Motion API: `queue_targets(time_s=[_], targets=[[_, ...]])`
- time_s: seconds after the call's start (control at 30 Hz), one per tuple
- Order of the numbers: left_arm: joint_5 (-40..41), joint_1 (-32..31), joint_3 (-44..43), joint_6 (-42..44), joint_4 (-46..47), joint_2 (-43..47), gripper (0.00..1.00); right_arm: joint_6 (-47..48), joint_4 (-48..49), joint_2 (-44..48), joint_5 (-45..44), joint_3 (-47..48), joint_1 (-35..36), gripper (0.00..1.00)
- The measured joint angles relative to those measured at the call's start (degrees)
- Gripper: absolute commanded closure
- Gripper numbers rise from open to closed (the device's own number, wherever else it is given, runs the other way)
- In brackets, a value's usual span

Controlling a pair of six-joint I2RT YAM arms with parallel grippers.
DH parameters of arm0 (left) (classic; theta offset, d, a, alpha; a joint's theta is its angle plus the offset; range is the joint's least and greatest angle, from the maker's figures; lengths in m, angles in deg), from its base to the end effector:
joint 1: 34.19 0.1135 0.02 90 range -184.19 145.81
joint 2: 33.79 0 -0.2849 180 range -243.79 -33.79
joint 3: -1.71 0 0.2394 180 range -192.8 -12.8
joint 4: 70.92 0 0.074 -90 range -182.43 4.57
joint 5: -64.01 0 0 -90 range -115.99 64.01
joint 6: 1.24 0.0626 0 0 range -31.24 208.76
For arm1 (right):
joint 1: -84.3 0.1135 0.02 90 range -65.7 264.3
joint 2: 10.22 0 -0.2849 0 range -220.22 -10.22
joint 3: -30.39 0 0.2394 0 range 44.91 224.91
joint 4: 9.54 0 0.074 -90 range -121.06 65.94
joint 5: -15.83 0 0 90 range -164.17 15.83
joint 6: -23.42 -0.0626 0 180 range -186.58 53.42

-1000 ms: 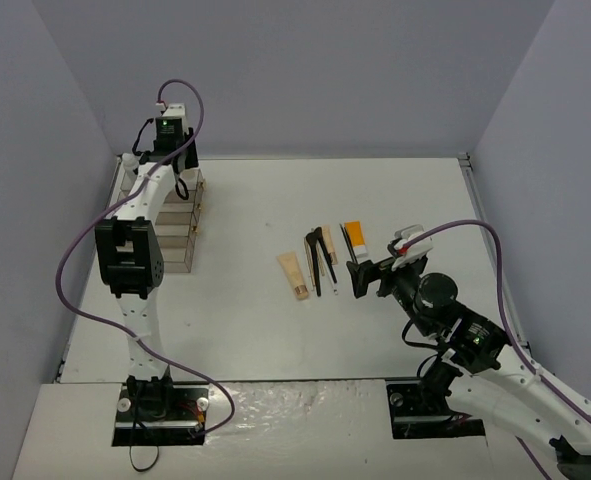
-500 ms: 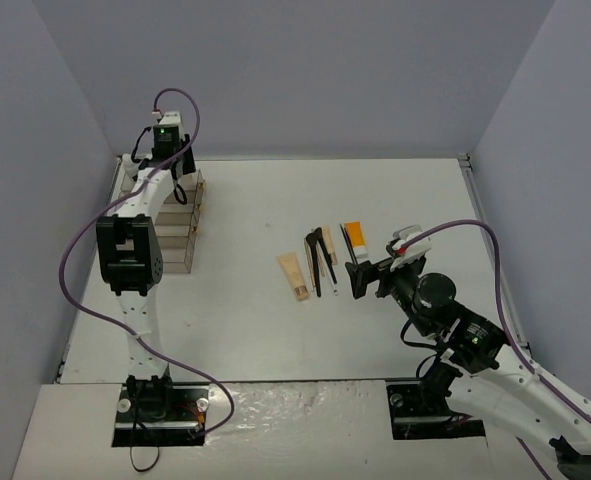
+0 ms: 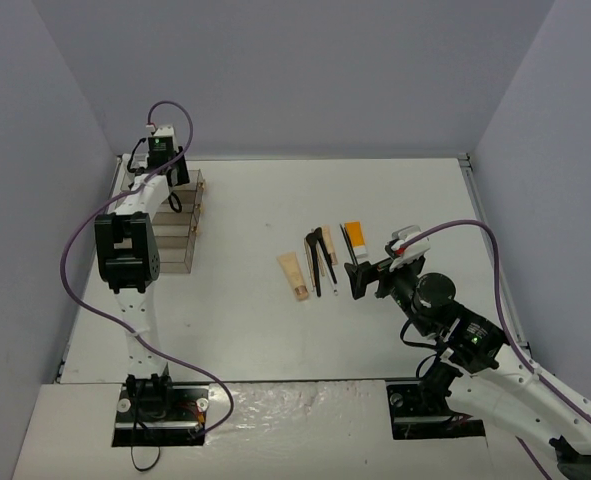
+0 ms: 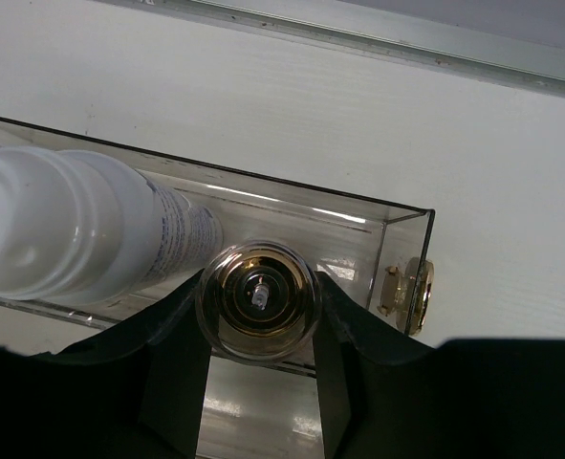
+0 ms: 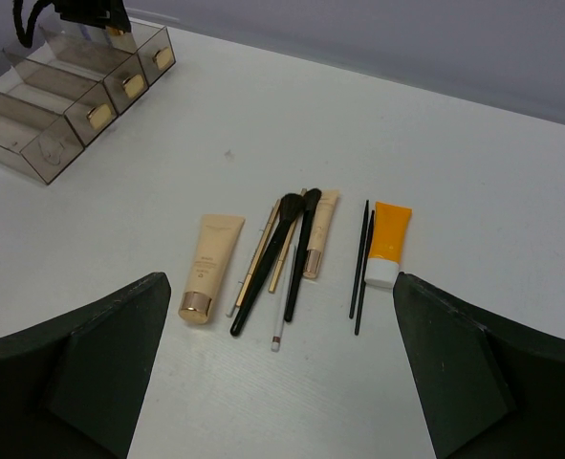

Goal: Organize the makeup

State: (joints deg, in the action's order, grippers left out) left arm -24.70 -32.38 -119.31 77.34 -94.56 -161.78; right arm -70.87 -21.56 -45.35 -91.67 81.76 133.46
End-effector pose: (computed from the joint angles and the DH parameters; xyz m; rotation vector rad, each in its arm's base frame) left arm 0.5502 0.0188 0.2394 -0.2560 2.0902 -0.0770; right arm 0.1125 0.1013 0.3542 -0.3433 1.4836 0.5208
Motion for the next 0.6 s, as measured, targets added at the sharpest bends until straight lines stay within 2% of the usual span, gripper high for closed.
queue_targets(time_s=[0.1, 0.3, 0.43, 0.6], targets=[[0.0, 0.1, 0.3, -0.1, 0.5, 0.0, 0.57, 0.0, 0.0, 0.0, 0.0, -0.1, 0.0, 0.0], [-0.2, 0.1, 1.3, -0.4, 1.5, 0.0, 0.37, 0.0, 0.0, 0.1, 0.4, -0.1, 0.0, 0.0], [-0.4, 0.1, 2.9, -0.8, 1.7, 0.1, 0.29, 0.0, 0.1, 0.2, 0.4, -0.1, 0.0, 0.0], [-0.5, 0.1, 3.6, -1.1, 1.2, 0.8, 0.25, 0.0, 0.1, 0.3, 0.5, -0.1, 0.0, 0.0]])
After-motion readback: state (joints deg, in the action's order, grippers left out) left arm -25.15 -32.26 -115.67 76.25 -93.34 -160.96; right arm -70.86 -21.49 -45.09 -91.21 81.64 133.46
